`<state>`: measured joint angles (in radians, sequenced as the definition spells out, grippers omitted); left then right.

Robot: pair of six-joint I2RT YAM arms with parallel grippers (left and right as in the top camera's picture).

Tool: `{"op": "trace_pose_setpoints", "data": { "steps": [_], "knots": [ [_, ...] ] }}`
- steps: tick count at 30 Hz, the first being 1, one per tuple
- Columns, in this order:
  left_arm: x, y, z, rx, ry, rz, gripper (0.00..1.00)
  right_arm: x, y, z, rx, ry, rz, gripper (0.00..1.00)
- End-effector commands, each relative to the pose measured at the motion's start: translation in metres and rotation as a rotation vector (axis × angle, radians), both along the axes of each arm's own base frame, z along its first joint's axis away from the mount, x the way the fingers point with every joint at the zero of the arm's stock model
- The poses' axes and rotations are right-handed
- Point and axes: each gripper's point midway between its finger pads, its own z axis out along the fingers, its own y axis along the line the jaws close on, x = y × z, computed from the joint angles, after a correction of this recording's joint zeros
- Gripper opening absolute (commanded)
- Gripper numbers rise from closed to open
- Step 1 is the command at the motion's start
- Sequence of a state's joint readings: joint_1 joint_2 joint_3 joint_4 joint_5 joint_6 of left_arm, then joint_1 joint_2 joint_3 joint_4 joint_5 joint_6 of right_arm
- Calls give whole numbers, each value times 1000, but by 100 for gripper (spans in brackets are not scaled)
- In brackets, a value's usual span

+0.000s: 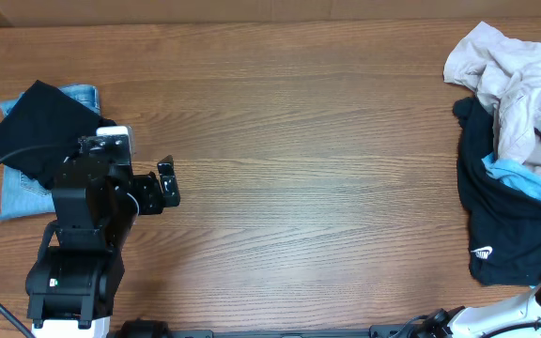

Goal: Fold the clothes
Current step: 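Grasp the beige pants with the right gripper and drag them to center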

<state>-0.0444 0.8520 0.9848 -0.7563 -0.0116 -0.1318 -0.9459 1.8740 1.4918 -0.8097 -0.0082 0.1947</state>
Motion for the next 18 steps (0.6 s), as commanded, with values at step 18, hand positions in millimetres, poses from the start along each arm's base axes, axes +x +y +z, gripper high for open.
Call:
{"op": "trace_pose_setpoints", "data": {
  "steps": [18],
  "knots": [
    [1, -2, 13, -15, -29, -2, 100, 23, 16, -11, 62, -120, 56, 69]
  ]
}}
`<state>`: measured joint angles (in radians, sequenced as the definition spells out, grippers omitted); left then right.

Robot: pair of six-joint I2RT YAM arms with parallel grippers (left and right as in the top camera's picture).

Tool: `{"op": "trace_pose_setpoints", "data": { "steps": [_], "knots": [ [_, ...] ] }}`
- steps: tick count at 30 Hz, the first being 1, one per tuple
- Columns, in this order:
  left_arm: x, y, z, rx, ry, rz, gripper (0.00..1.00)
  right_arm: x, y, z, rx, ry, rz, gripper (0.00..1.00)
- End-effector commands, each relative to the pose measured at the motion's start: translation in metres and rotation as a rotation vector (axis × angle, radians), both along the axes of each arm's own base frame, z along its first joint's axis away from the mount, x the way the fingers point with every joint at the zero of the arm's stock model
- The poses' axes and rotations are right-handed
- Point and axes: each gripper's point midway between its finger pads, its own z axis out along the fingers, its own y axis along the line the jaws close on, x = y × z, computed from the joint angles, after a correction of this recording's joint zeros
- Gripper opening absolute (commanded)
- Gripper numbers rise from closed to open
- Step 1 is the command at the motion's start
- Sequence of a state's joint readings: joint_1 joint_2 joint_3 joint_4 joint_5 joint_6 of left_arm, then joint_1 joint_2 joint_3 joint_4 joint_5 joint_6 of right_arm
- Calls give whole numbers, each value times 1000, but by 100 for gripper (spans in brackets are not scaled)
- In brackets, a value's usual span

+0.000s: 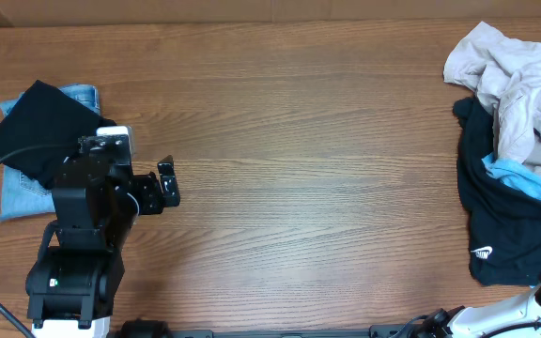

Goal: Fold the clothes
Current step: 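Grasp the beige pants with the right gripper and drag them to center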

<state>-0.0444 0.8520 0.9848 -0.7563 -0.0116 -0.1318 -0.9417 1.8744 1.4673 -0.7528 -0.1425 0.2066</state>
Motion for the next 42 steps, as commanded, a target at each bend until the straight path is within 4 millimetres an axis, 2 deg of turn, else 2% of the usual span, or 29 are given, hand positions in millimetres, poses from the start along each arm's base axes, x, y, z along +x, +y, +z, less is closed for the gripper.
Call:
{"op": "trace_pose_setpoints", "data": {
  "steps": [1, 2, 5, 6, 7, 9, 10, 13, 15, 18, 20, 21, 23, 26, 29, 33, 37, 41, 42],
  "knots": [
    [1, -2, 13, -15, -29, -2, 100, 1, 7, -13, 18, -9, 10, 67],
    [1, -2, 13, -15, -29, -2, 100, 3, 8, -16, 24, -18, 14, 61],
    [1, -2, 13, -15, -29, -2, 100, 8, 13, -19, 39, -52, 33, 21],
    [1, -2, 13, -14, -30, -2, 100, 11, 14, -17, 46, -69, 42, 11],
    [1, -2, 13, -14, -30, -2, 100, 17, 17, -12, 58, -105, 61, 5],
    [1, -1, 13, -12, -30, 1, 100, 27, 21, 1, 71, -163, 92, 4],
    [1, -1, 13, -12, -30, 1, 100, 34, 22, 14, 69, -206, 113, 4],
    [1, -1, 13, -12, -30, 1, 100, 54, 25, 67, 19, -315, 177, 4],
    [1, -1, 13, -13, -30, 1, 100, 68, 31, 114, -48, -381, 229, 4],
    [1, -1, 13, -13, -30, 1, 100, 91, 64, 193, -180, -475, 372, 4],
    [1, -1, 13, -13, -30, 1, 100, 107, 100, 239, -260, -523, 488, 4],
    [1, -1, 13, -13, -30, 1, 100, 120, 140, 267, -289, -553, 593, 4],
    [1, -1, 13, -13, -30, 1, 100, 133, 192, 281, -282, -566, 722, 4],
    [1, -1, 13, -13, -30, 1, 100, 147, 271, 275, -219, -557, 909, 4],
    [1, -1, 13, -13, -30, 1, 100, 152, 358, 248, -145, -500, 1140, 6],
    [1, -1, 13, -13, -29, 1, 100, 150, 443, 204, -52, -384, 1320, 8],
    [1, -1, 13, -12, -30, 1, 100, 145, 511, 163, 27, -295, 1466, 8],
    [1, -1, 13, -10, -29, 3, 100, 137, 562, 131, 52, -240, 1611, 9],
    [1, -1, 13, -10, -29, 3, 100, 132, 584, 119, 63, -221, 1661, 11]
  ]
}}
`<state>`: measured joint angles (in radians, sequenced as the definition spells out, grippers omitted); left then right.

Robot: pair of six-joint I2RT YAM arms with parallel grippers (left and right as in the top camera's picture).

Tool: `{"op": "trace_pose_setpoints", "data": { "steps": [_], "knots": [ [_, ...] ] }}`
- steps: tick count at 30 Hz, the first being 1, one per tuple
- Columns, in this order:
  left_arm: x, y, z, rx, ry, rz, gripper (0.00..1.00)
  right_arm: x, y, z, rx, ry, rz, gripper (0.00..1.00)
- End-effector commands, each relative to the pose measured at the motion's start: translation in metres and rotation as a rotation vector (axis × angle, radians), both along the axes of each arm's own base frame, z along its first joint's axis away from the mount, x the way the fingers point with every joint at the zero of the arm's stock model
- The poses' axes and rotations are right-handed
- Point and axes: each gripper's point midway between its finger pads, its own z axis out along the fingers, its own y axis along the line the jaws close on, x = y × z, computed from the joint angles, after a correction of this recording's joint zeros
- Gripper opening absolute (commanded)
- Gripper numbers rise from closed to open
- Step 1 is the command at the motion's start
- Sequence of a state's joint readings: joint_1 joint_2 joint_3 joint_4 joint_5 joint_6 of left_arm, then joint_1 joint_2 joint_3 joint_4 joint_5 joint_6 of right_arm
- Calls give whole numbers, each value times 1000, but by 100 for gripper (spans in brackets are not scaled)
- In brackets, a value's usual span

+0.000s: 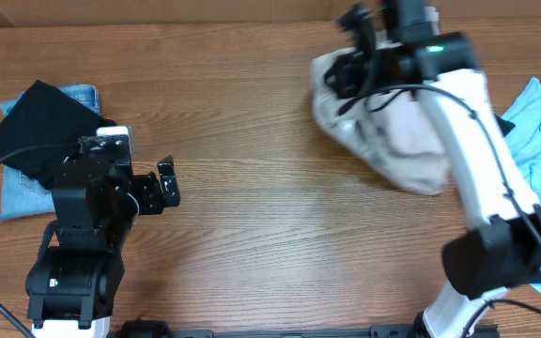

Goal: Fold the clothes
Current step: 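Grasp the beige pants with the right gripper and drag them to center, then grasp the left edge of the beige pants with the left gripper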

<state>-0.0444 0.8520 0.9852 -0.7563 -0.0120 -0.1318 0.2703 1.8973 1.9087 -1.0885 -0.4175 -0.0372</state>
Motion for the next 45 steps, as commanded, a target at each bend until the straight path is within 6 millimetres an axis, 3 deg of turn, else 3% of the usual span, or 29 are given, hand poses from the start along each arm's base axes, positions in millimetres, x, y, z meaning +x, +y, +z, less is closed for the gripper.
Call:
{"op": "trace_pose_setpoints", "data": {
  "steps": [1, 4, 7, 10, 13, 14, 15, 19, 24, 28, 34, 38, 45],
  "knots": [
    [1, -1, 12, -11, -29, 3, 100, -11, 47, -11, -7, -22, 138, 12],
    [1, -1, 12, -10, -29, 3, 100, -15, 75, -20, -2, -37, 194, 25],
    [2, -1, 12, -11, -26, 3, 100, -10, 90, -12, 15, -96, 211, 29],
    [5, -1, 12, -11, -32, 3, 100, 3, 86, 4, 8, -171, 178, 52],
    [12, -2, 15, -12, -50, 2, 100, 27, 51, 21, -60, -222, 7, 56],
    [15, -2, 15, -15, -54, -1, 100, 34, 33, 29, -84, -241, -60, 56],
    [21, -3, 14, -17, -52, -5, 100, 44, 0, 44, -110, -264, -171, 58],
    [34, -6, -5, -17, 7, -10, 100, 51, -67, 65, -120, -274, -324, 65],
    [55, -31, -48, -18, 140, -86, 100, 46, -146, 57, -164, -192, -474, 69],
    [70, -59, -91, -13, 250, -162, 100, 35, -190, 45, -187, -111, -567, 69],
    [87, -91, -157, -93, 402, -242, 100, 27, -222, 40, -190, -63, -642, 69],
    [99, -110, -188, -161, 438, -305, 100, 26, -223, 39, -191, -58, -644, 69],
    [107, -115, -239, -171, 507, -309, 96, 26, -223, 39, -191, -58, -644, 69]
  ]
}}
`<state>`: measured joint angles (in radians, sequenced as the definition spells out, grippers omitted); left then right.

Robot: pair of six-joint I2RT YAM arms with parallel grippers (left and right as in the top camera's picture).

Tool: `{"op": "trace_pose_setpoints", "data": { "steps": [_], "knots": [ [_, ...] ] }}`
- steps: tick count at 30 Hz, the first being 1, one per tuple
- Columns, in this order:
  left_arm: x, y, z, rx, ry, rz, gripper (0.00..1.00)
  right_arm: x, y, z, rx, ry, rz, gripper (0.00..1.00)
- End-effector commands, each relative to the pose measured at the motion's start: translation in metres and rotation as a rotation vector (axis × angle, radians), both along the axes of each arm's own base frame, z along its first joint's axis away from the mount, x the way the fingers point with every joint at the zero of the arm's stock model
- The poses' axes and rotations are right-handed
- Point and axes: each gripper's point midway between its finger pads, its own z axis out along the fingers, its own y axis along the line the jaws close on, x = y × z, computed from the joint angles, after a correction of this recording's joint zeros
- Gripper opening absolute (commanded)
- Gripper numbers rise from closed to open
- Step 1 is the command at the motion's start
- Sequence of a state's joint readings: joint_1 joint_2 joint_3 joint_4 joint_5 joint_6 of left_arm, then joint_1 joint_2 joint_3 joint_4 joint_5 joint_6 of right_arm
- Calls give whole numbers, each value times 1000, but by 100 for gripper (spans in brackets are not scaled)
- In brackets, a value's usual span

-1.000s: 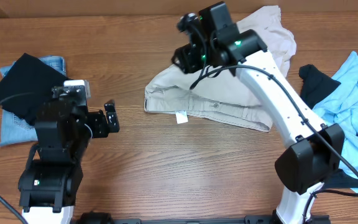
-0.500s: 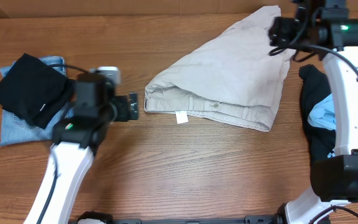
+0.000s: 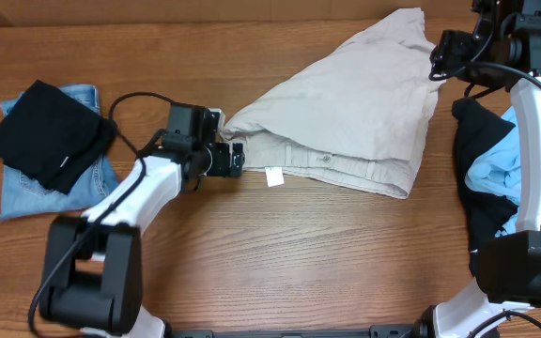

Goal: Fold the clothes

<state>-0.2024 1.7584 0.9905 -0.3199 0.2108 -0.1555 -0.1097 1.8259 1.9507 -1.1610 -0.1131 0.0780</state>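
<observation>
A beige garment (image 3: 355, 103) lies spread across the middle and right of the table (image 3: 280, 272), its waistband and a white tag (image 3: 272, 176) toward the near side. My left gripper (image 3: 237, 158) is at the garment's left end and looks shut on its edge. At the far right, my right gripper (image 3: 438, 58) meets the garment's right edge and seems shut on it. The cloth runs fairly taut between the two.
A folded black garment (image 3: 40, 131) lies on folded blue jeans (image 3: 17, 192) at the left edge. A heap of black clothing (image 3: 485, 211) and a light blue piece (image 3: 496, 174) sits at the right edge, under the right arm.
The beige garment was bunched in my right gripper over the far middle; it now lies spread out. My left arm has reached from its rest pose to the garment's left end. The right gripper is farther right.
At first the beige garment lay on the heap at the right, the left arm rested near the folded stack and the right arm was nearly out of view. Then my right gripper held the beige garment over the far middle. Now it lies spread between both grippers.
</observation>
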Motion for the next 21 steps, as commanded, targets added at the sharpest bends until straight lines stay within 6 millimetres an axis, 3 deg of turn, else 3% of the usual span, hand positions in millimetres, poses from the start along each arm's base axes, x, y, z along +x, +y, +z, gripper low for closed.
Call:
{"op": "trace_pose_setpoints", "data": {
  "steps": [1, 2, 4, 7, 9, 13, 18, 21],
  "knots": [
    [3, -11, -16, -46, 39, -17, 91, 0, 0, 13, -4, -34, -5, 69],
    [2, -10, -22, -45, 54, -10, 85, 0, 0, 13, -4, -33, -5, 69],
    [1, -10, -28, -42, 68, -10, 61, 0, 0, 13, -3, -31, -5, 69],
    [-1, -7, -27, -35, 74, -15, 8, -1, 0, 12, -4, -25, -5, 69],
    [-6, 2, -23, -7, 97, 2, 4, -3, 0, 11, -3, -18, -4, 70],
    [-21, 49, -5, 155, 144, 75, 4, -8, 0, 8, -4, 7, -6, 71],
    [-15, 134, 53, 380, 38, 249, 4, -16, 1, -2, 2, 52, -6, 74],
    [5, 156, 91, 339, -89, 333, 9, -20, 5, -13, 17, 86, 3, 75]
  ]
}}
